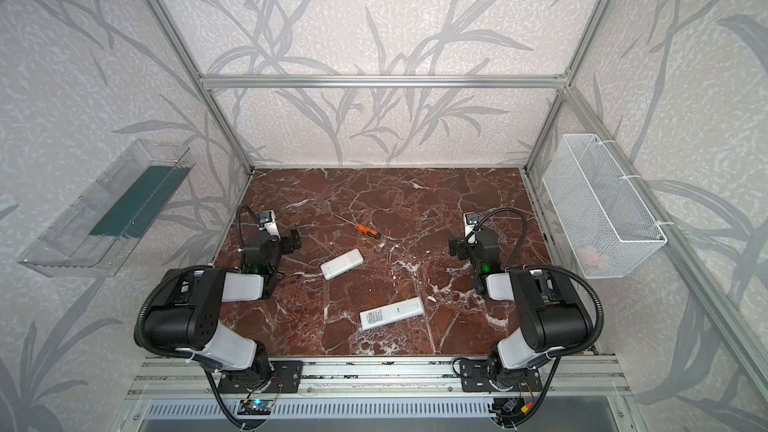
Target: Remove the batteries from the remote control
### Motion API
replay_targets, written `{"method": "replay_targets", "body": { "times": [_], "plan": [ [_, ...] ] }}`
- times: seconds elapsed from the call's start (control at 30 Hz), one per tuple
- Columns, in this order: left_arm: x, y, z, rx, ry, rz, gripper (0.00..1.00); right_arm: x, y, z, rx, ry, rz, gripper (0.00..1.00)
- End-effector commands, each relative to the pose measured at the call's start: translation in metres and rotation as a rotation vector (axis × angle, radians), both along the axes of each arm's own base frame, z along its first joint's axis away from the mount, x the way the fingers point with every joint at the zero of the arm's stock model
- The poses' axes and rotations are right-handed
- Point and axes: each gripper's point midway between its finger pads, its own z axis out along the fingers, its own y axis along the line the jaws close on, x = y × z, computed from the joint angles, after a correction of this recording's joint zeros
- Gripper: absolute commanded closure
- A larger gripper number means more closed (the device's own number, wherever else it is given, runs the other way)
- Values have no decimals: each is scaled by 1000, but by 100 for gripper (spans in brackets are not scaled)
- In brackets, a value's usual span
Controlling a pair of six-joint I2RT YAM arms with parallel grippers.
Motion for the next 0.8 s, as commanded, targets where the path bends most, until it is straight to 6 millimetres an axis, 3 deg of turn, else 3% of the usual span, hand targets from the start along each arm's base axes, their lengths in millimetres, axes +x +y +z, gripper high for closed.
{"method": "replay_targets", "body": {
  "times": [0.0,0.43,0.5,0.67,0.77],
  "plan": [
    [0,0,0,-1,-8,-4,1,5,-1,10,9,-29,-8,1],
    [0,0,3,1,-15,-9,1,7,-1,17,8,-57,-9,1],
    [-3,0,16,0,-16,-4,1,7,-2,30,2,-60,-16,1],
    [-17,25,55,-19,-21,164,1,4,-16,67,75,48,-139,1],
    [-28,33,77,-123,-28,256,1,2,-2,84,221,113,-123,0]
  ]
}}
